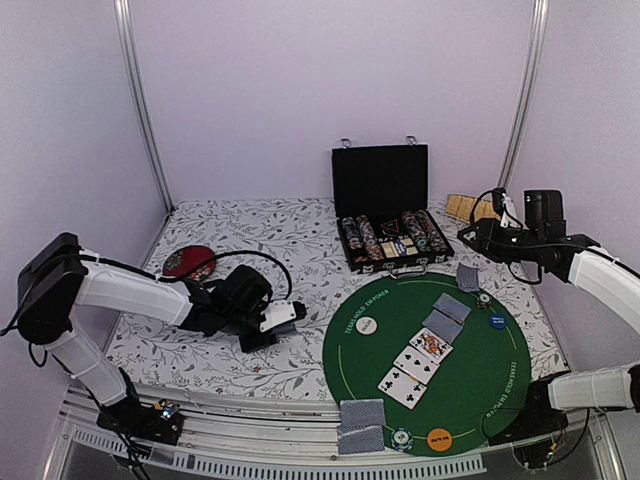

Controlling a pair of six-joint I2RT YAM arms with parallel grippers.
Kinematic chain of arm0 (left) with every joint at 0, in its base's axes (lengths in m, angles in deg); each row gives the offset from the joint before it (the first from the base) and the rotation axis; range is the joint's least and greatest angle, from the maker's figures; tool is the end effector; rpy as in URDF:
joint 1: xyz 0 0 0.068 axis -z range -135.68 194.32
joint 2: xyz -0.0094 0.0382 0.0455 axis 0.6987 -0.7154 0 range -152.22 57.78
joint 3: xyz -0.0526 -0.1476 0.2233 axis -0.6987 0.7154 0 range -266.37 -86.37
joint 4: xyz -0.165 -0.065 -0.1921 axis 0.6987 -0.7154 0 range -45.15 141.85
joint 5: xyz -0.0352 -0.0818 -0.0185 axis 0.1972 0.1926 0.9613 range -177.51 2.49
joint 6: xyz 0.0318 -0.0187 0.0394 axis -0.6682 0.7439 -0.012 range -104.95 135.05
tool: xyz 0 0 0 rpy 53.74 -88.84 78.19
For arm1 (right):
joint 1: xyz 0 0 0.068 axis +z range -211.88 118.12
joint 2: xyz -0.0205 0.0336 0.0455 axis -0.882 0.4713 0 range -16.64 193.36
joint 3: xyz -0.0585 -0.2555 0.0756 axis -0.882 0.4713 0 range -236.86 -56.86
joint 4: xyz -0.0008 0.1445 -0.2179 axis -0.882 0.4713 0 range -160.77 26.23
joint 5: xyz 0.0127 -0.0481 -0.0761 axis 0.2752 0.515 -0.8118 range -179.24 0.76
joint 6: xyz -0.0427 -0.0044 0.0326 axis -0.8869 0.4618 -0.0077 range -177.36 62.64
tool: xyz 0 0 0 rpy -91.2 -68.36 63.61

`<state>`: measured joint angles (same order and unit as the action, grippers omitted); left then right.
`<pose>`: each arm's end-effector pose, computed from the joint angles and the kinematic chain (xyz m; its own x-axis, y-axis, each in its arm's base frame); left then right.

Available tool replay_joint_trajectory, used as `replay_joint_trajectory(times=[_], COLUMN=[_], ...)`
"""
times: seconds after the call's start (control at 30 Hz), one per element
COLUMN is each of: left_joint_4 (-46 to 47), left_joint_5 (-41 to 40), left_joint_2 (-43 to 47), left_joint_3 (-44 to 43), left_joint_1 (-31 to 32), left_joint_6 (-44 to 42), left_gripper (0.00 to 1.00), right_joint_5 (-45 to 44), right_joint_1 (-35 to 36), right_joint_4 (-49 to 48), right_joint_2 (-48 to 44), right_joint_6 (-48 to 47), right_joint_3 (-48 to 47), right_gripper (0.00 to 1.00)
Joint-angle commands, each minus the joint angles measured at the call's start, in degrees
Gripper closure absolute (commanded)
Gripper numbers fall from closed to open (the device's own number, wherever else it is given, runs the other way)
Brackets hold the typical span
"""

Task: Distribute texas hold em gaming equipment
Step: Place the poker card at the center of the board.

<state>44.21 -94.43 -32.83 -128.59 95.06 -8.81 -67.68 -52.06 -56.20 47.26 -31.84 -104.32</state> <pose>0.1877 -0.2229 0.1433 -0.1863 0.8625 -0.4706 0.8763 0.3625 0.3173 0.2418 0.0552 0.2835 -0.6602 0.2923 -0.6918 -0.2046 0.8163 0.5402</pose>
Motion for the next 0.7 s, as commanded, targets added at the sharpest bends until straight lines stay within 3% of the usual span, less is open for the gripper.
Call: replay_joint_trajectory(times=[0.0,0.17,0.3,0.4,0.6,0.67], left_joint_4=[2.9,1.6,-3.3,-4.8,-3.4,0.0], left_joint_5=[1.9,6.1,10.6,8.8,8.5,8.1], left_joint_2=[-3.6,-4.7,-4.8,-3.6,4.7,8.5], left_joint_3=[-0.2,0.2,-0.4,-0.6,-2.3,-2.9], left_joint_1=[0.4,-0.5,-1.4,-1.4,-1.4,-1.5], left_joint_6=[0.1,-0.9,-1.1,-0.5,-0.2,0.0], left_gripper=[0.45,0.33,0.16,0.03,0.02,0.02], right_joint_5=[0.4,1.8,3.6,4.5,3.2,1.8], right_joint_1=[0.8,1.0,1.0,1.0,1.0,1.0], right_joint_4=[3.5,3.5,2.4,1.6,-1.2,-3.6], right_joint_2=[1.0,0.9,1.5,2.0,2.1,1.8], right_joint_6=[-4.7,-6.0,-6.0,-5.9,-6.6,-7.1], right_joint_3=[-2.3,-2.7,-2.5,-2.6,-4.5,-5.2], right_gripper=[0.56,0.55,0.48,0.42,0.28,0.18])
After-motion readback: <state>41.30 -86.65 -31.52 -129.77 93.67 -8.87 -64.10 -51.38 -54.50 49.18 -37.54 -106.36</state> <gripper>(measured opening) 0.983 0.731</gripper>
